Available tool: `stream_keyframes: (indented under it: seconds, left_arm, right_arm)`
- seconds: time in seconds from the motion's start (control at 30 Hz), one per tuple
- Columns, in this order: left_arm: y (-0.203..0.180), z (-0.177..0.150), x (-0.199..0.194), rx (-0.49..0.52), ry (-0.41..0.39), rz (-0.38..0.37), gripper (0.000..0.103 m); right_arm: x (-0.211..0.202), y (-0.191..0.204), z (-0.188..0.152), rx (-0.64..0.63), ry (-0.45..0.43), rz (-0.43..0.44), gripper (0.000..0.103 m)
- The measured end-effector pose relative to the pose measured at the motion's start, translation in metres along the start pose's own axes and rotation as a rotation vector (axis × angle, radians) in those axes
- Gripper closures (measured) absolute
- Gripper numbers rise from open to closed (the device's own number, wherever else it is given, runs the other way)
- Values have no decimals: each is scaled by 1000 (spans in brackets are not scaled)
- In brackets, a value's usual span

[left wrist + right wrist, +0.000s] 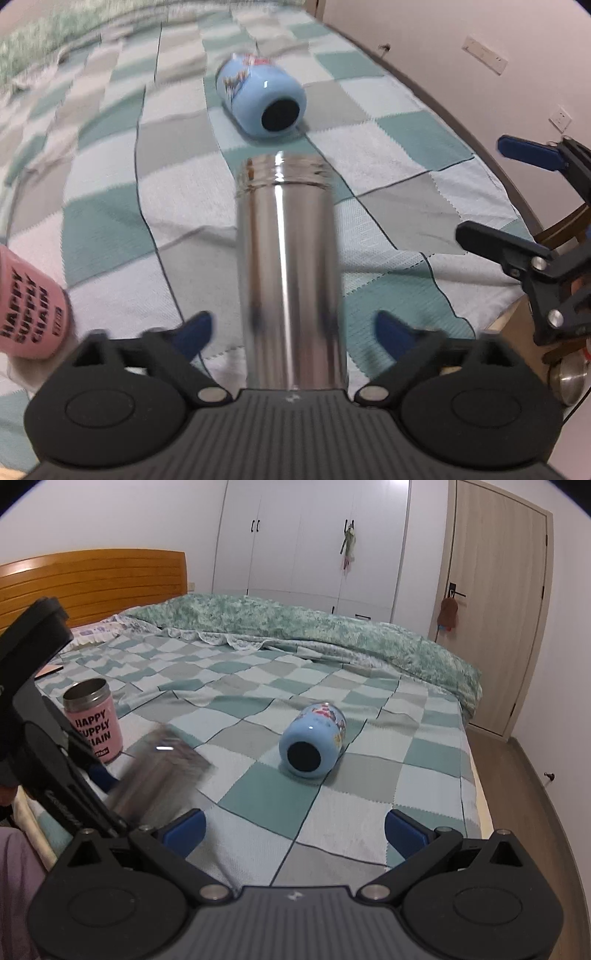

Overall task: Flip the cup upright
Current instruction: 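Close the right gripper on the silver tumbler and lift it, then rotate the held tumbler upright and lower it beside the pink mug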

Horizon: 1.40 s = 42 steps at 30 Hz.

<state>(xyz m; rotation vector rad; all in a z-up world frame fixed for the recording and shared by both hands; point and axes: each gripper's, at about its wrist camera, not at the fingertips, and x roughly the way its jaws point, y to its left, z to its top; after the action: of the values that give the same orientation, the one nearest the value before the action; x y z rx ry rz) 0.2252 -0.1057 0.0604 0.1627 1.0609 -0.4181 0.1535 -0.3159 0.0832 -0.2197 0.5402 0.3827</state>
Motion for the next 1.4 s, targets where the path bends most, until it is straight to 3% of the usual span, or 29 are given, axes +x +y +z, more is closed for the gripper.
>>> stream_keyframes:
  seconds: [0.27,0.5,0.67,0.9,1.1,1.3,1.37,1.4]
  left_arm:
    - [25,-34,-49,84,-336,113,0]
    - [58,-50,-41,70,-442,144,0]
    - [82,-55,-25,16,-485,90,0]
    - [95,-50,-1,-1,-479,32,0]
    - [97,-48,14,24,-466,7,0]
    - [95,-47,22,41,-459,6,0]
    - [95,-46,22,39,-458,7,0]
    - [94,-46,22,40,-456,9,0]
  right_arm:
    - [8,20,14,56,16,6,0]
    - [43,49,39,158,115,-25,0]
    - [78,59,45,259,227,-57,0]
    - [123,67,47,377,341,-106,0]
    - [158,56,38,537,439,-86,3]
    - [183,51,31,601,482,-64,7]
    - [185,50,32,610,475,-47,14]
    - [183,47,33,624,456,-17,35]
